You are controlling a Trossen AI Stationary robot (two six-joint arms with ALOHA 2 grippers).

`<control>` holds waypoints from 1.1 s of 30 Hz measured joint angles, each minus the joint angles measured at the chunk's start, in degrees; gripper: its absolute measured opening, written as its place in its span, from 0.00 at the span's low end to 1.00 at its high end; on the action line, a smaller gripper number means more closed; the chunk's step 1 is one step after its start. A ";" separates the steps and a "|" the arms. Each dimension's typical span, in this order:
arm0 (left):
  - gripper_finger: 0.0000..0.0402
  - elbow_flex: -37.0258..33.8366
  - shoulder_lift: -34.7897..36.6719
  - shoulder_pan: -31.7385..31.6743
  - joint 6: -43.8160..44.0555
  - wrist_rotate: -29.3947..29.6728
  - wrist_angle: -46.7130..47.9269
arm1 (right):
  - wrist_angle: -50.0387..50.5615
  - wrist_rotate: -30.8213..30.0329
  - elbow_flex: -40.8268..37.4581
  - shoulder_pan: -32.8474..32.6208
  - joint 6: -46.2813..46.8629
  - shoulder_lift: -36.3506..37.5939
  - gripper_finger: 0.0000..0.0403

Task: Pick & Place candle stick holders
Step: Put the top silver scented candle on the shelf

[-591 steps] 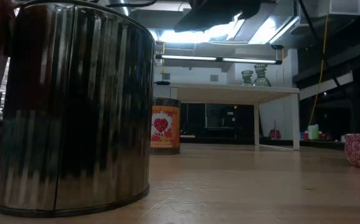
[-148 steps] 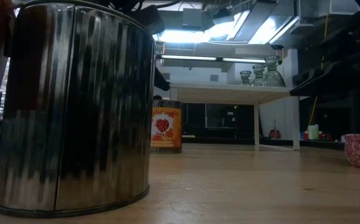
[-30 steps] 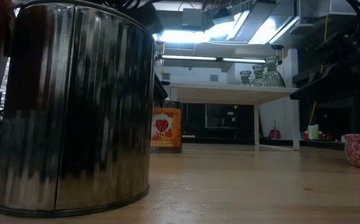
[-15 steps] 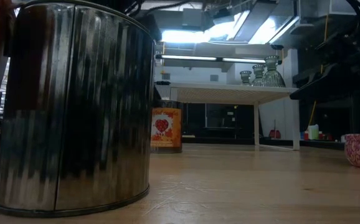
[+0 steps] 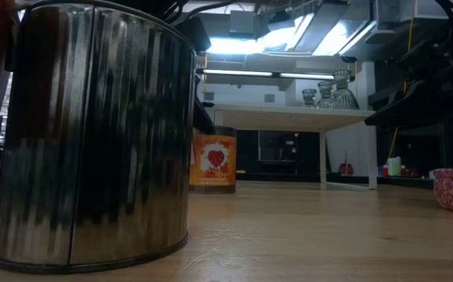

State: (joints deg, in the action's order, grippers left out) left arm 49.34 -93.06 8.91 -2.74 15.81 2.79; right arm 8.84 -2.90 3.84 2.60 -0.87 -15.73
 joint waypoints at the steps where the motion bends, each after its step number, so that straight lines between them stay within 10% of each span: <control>1: 0.03 0.00 -0.02 0.00 0.26 -0.04 0.13 | 0.00 0.00 0.00 -0.01 0.01 0.00 0.34; 33: 0.01 7.36 4.31 0.11 -5.41 -1.15 5.18 | 0.02 0.04 0.00 0.00 0.01 0.00 0.34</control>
State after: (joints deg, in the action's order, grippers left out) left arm 56.71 -88.75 9.02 -8.15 14.66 7.97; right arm 8.86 -2.85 3.84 2.60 -0.86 -15.73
